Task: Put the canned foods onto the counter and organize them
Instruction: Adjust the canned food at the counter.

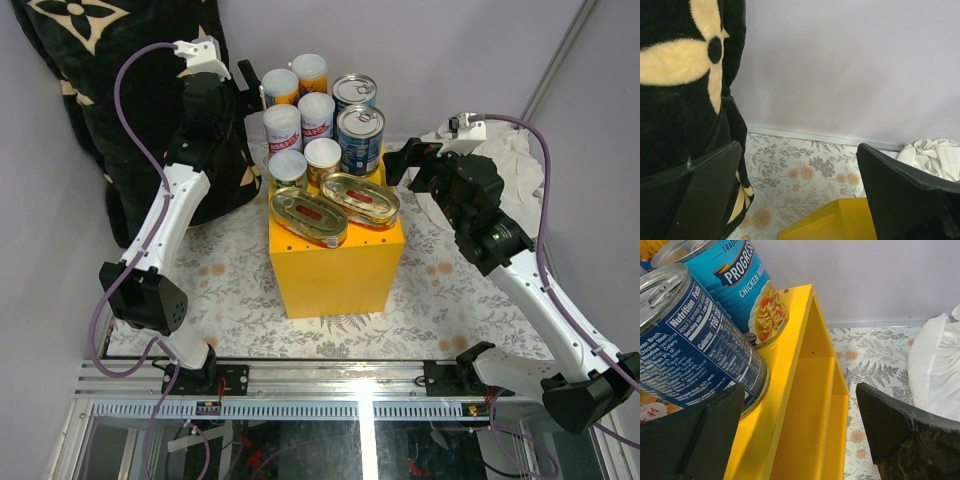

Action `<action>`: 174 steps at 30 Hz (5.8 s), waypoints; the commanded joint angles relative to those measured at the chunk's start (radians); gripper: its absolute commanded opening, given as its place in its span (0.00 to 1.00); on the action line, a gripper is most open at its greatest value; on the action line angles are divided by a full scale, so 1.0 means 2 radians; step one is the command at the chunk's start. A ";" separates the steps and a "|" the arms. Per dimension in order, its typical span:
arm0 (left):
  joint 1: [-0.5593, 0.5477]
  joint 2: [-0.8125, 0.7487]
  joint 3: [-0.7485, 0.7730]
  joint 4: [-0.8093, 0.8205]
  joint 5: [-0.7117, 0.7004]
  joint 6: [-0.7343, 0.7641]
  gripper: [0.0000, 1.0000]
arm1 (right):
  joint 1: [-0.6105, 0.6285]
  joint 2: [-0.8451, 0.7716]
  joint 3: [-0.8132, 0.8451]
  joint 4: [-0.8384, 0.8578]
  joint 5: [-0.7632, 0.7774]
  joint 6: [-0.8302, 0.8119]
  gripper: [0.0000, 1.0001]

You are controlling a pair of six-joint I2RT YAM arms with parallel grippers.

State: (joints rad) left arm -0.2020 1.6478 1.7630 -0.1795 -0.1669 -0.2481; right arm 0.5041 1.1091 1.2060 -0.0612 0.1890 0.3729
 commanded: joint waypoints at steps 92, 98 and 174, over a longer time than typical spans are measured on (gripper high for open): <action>-0.093 -0.402 -0.398 0.029 0.415 0.108 1.00 | 0.005 -0.137 -0.067 0.008 -0.263 -0.052 1.00; -0.094 -0.406 -0.399 0.015 0.391 0.119 1.00 | 0.004 -0.154 -0.026 -0.015 -0.239 -0.064 1.00; -0.104 -0.421 -0.390 0.012 0.309 0.101 1.00 | 0.064 -0.114 0.049 -0.110 -0.372 -0.103 0.75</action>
State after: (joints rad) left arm -0.4099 0.8021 0.9592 -0.1329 0.5251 -0.0261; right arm 0.5598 0.8642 1.3140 -0.3454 -0.5682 0.1543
